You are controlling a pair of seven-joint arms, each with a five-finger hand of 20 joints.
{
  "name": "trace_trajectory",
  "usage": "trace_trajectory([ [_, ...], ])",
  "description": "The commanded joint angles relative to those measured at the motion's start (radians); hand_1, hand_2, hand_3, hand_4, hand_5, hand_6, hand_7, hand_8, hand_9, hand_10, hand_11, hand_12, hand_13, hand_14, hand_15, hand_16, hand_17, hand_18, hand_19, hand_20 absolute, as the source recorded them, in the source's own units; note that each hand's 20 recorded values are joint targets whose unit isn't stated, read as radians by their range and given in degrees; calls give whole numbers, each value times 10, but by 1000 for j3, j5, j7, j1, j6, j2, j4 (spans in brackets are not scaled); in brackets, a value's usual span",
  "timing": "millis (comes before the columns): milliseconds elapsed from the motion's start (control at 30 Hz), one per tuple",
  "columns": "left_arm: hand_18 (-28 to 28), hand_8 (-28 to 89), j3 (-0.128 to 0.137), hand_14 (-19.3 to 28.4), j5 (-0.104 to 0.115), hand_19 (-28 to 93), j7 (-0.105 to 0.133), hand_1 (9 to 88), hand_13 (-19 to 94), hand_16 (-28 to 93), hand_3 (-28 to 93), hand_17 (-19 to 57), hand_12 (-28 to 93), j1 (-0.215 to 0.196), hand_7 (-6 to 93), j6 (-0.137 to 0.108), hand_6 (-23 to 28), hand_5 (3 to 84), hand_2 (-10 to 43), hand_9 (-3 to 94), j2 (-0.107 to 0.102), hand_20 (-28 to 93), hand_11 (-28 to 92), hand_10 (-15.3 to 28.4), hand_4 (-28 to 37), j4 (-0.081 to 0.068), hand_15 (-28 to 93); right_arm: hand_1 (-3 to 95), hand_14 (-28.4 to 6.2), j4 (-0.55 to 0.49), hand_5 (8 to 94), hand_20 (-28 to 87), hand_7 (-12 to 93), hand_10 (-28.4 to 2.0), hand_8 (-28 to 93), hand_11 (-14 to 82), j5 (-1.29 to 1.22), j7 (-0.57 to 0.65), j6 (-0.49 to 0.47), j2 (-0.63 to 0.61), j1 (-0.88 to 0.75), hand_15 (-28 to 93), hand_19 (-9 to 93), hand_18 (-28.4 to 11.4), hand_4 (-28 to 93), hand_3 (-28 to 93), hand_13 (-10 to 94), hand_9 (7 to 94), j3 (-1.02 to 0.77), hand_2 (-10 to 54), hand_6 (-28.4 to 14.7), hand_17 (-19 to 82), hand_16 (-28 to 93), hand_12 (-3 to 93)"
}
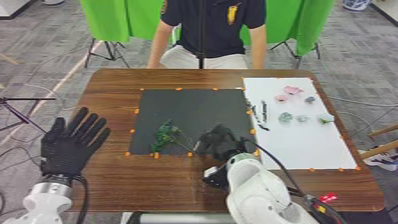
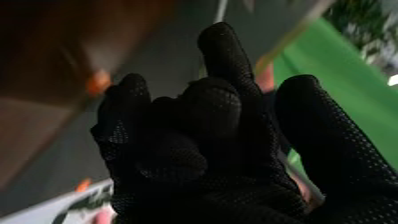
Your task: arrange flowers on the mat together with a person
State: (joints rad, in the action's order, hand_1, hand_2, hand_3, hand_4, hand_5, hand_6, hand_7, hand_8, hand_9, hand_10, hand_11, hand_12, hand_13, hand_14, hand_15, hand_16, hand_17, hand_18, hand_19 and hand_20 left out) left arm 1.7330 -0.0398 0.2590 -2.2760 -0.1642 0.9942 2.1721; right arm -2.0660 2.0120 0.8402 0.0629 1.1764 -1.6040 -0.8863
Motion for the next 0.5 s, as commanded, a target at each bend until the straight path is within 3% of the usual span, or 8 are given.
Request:
trace_trajectory([
  [33, 154, -97, -24, 158, -7, 338, -17, 271, 270, -44, 713, -74, 104, 37, 128, 6, 82, 412, 147, 354, -12, 148, 200, 155, -283, -15, 330, 245, -176, 40, 729, 357, 187, -153, -96, 580, -1, 2, -123, 60, 13, 789, 932, -284, -162, 778, 732, 791, 49, 183, -73, 438, 521, 433],
  [233, 154, -96, -10, 158, 1, 339, -9, 270, 271, -45, 713, -74, 104, 38, 127, -4, 84, 415, 148, 355, -13, 148, 200, 156, -283, -18, 331, 237, -177, 61, 720, 348, 173, -157, -94, 570, 16, 5, -119, 74, 4, 784, 932, -284, -157, 771, 725, 784, 50, 175, -78, 433, 519, 430],
  [500, 154, -95, 16, 157, -2, 339, 1, 270, 271, -45, 714, -74, 104, 17, 128, -7, 84, 417, 149, 356, -3, 148, 201, 157, -283, -10, 333, 233, -177, 32, 724, 344, 184, -159, -86, 569, 16, 34, -59, 25, 18, 785, 932, -284, -153, 770, 725, 787, -12, 171, -78, 434, 513, 425],
])
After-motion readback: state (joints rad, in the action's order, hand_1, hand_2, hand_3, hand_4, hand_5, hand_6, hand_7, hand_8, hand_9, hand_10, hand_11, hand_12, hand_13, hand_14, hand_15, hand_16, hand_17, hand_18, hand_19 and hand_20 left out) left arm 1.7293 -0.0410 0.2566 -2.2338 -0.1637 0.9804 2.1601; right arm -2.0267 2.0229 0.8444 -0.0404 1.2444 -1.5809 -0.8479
